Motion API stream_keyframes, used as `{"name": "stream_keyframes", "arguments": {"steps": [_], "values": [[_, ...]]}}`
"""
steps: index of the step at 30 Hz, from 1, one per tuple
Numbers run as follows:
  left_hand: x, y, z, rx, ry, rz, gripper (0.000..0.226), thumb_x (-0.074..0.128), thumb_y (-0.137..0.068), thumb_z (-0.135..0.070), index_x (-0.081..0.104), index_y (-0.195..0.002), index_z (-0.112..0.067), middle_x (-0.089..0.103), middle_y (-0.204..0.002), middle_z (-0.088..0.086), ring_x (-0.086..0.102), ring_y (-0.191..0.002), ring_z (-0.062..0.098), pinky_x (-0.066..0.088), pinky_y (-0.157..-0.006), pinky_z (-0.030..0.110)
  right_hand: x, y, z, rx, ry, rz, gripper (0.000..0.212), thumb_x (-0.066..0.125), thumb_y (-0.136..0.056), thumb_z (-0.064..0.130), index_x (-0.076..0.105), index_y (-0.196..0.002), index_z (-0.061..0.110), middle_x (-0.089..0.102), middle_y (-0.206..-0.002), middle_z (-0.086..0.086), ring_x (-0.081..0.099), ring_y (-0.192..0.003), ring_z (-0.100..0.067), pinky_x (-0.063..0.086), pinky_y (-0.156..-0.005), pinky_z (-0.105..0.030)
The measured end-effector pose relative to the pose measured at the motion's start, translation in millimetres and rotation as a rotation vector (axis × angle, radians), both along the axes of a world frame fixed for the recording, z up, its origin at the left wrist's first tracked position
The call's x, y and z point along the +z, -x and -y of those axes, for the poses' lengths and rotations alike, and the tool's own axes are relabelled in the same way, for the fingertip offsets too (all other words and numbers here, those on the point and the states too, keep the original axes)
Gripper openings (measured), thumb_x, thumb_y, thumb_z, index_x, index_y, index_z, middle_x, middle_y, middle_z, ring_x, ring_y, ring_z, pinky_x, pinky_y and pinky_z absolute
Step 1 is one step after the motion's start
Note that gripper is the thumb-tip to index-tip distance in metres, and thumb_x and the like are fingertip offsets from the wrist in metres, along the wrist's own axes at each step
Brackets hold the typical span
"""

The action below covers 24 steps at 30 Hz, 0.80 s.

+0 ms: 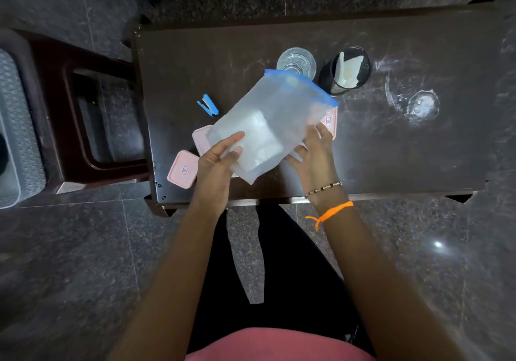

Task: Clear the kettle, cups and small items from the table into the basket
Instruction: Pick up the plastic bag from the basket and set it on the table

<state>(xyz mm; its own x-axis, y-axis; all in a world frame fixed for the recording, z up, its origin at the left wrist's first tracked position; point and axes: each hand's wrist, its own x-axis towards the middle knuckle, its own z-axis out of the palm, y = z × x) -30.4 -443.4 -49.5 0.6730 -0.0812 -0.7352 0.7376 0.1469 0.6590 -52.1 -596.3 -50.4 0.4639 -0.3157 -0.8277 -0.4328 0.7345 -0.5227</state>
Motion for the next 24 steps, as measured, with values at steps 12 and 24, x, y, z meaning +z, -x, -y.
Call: {"name": "stream_keyframes", "arguments": {"steps": [12,24], "values": [[-13.2,7.0,-105.1,0.077,-0.321,-0.200,0.001,0.049,-0.095,-0.028,0.050,-0.094,-0.029,0.055,-0.101,-0.014,0.050,-0.104,0.017,0.041,-0.093,0.029,20.8,-18.2,-54.8,0.743,0.353,0.199,0.044,0.044,-0.088,-0.013,0.033,-0.127,0.006,0.065,-0.107,-0.020,0.064,-0.070,-0.007,0.044,-0.055,-0.010],[-21.7,10.1,-141.9,0.121,-0.264,0.012,0.037,0.057,-0.085,-0.015,0.042,-0.107,-0.041,0.061,-0.087,-0.001,0.057,-0.067,0.012,0.049,-0.057,0.027,0.5,-29.3,-93.9,0.906,0.729,0.181,0.034,0.048,-0.080,-0.011,0.055,-0.103,0.012,0.050,-0.083,0.010,0.046,-0.071,-0.011,0.041,-0.070,-0.026]]}}
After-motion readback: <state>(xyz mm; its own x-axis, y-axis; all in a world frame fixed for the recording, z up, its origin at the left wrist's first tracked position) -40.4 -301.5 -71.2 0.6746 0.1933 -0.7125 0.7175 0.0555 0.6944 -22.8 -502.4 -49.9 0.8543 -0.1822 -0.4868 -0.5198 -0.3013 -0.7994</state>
